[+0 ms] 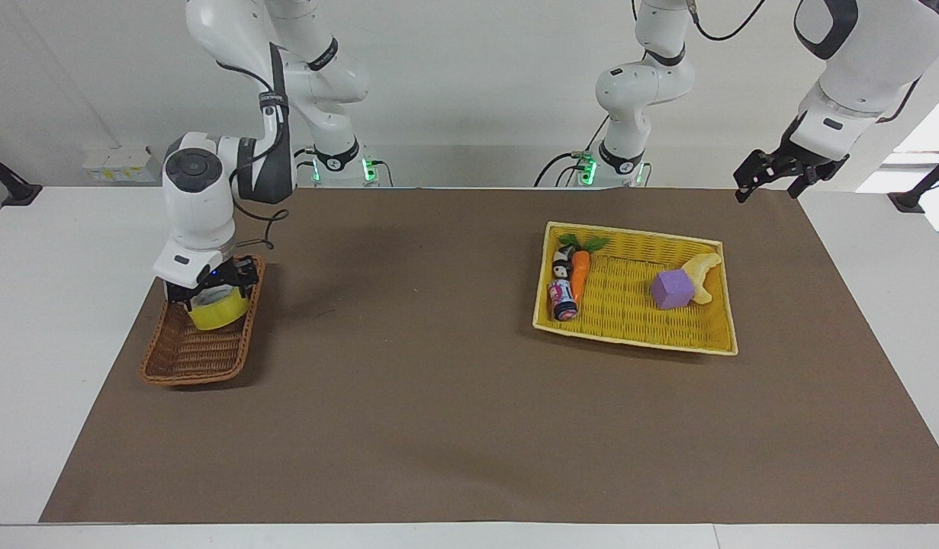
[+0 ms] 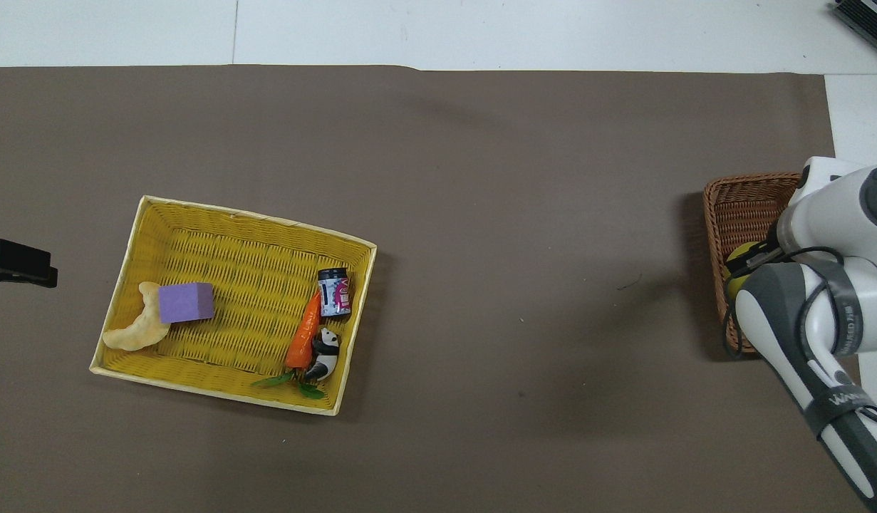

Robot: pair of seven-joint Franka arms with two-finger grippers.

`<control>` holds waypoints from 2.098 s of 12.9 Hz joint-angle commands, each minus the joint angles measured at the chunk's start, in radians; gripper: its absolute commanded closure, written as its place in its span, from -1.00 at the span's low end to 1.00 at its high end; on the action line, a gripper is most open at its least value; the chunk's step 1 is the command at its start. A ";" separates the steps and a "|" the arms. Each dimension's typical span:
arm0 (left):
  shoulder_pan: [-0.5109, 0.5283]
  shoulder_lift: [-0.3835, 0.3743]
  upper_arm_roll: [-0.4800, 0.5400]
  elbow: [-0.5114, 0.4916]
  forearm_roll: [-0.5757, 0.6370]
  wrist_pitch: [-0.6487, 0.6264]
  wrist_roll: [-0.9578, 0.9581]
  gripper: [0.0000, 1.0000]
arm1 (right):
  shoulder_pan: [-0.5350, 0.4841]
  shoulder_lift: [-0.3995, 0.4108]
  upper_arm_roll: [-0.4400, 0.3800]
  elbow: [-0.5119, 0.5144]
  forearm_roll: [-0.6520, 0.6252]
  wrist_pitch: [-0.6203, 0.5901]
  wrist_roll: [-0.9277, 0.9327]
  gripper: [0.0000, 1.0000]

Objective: Move tape to another basket
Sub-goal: 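Lower the tape into the wicker basket with the right gripper, then open the right gripper and lift it off the tape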

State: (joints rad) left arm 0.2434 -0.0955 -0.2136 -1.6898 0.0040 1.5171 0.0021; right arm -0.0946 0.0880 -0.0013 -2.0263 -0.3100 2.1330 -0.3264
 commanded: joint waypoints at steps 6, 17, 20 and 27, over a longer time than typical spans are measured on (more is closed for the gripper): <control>0.008 0.000 -0.006 0.016 0.018 -0.015 0.003 -1.00 | 0.003 -0.079 0.078 0.064 0.207 -0.129 0.402 -1.00; 0.008 0.000 -0.006 0.016 0.018 -0.015 0.003 -1.00 | 0.019 -0.162 0.026 0.363 0.301 -0.479 0.512 -1.00; 0.008 0.000 -0.006 0.016 0.018 -0.015 0.003 -1.00 | 0.143 -0.188 -0.116 0.354 0.307 -0.522 0.510 -1.00; 0.008 0.000 -0.006 0.016 0.018 -0.017 0.003 -1.00 | 0.148 -0.185 -0.131 0.376 0.313 -0.584 0.497 -1.00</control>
State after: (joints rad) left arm 0.2434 -0.0955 -0.2135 -1.6898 0.0041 1.5171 0.0020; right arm 0.0467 -0.1009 -0.1268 -1.6710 -0.0056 1.5582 0.1717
